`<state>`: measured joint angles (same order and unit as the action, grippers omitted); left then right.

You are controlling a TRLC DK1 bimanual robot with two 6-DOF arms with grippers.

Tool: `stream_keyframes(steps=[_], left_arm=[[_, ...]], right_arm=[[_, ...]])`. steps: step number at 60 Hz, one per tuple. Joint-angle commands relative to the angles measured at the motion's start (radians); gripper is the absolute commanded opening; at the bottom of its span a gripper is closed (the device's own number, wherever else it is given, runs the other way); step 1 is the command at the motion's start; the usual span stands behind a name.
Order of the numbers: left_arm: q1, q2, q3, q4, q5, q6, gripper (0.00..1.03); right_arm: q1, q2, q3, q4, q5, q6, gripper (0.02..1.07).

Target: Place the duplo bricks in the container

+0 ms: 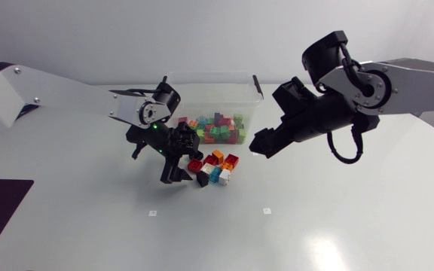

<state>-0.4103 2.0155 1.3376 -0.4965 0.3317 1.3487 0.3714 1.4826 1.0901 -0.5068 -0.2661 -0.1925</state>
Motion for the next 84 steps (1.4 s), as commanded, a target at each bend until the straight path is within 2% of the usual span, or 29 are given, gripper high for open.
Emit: stream_keyframes(steps=[1,16,37,42,54,66,82,84], left_arm=[[-0.013,0.040,0.038,-0.013,-0.003,0.049,0.97],[-0.022,0.074,0.061,-0.043,-0.020,0.069,0.96],[-0.013,0.078,0.083,-0.194,-0.051,0.116,0.95],[-0.005,0.058,0.063,-0.194,-0.049,0.124,0.95],[-0.001,0.117,0.132,-0.188,-0.051,0.072,0.94],[-0.009,0.146,0.170,-0.205,-0.049,0.032,0.76],[0.001,0.154,0.144,-0.224,-0.048,0.026,0.24],[0.005,0.150,0.141,-0.228,-0.048,0.026,0.22]], right_arm=[[0.006,-0.022,-0.035,0.013,-0.009,-0.022,1.00],[0.020,-0.027,-0.064,0.017,-0.007,-0.022,1.00],[0.027,-0.038,-0.068,0.017,-0.007,-0.021,1.00],[0.034,-0.038,-0.073,0.019,-0.007,-0.019,1.00],[0.060,-0.022,-0.081,0.037,-0.005,-0.008,0.99],[0.116,0.001,-0.111,0.065,-0.002,0.007,0.99],[0.176,0.070,-0.108,0.103,0.025,0.031,0.99],[0.185,0.081,-0.102,0.103,0.036,0.034,0.99]])
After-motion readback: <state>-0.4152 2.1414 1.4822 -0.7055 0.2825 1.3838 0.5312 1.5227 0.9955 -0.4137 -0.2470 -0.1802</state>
